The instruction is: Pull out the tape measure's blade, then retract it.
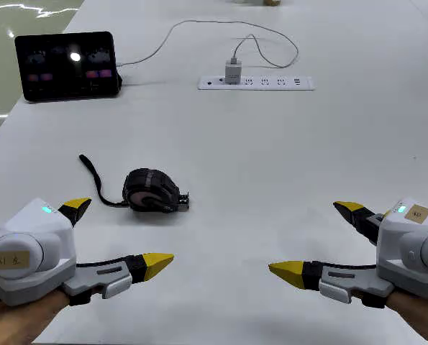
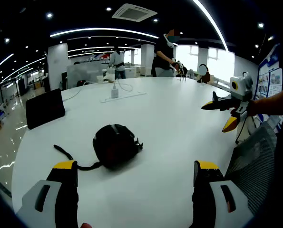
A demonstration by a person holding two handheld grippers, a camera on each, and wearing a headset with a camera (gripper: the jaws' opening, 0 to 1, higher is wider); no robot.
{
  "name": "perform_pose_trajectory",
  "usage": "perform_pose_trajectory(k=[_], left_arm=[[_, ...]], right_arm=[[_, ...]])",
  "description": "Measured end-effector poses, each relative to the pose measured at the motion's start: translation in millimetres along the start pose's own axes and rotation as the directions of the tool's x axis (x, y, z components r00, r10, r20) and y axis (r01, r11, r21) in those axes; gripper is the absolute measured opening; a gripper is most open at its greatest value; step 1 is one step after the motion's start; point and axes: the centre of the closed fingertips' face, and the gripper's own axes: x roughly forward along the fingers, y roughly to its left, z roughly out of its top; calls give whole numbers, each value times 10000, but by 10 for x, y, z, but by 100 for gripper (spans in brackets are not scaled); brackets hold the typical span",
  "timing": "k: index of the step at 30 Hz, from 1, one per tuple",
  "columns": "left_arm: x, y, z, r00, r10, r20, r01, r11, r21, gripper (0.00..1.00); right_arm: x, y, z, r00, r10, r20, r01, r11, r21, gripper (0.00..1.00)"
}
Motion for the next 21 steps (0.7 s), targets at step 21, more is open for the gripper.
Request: perform_pose_trajectory(k=[21], left_arm=[[1,-7,-5,10000,-48,-54,49,10000,49,99]], right_arm=[[2,-4,-3,10000,-39,23,39,10000,49,98]])
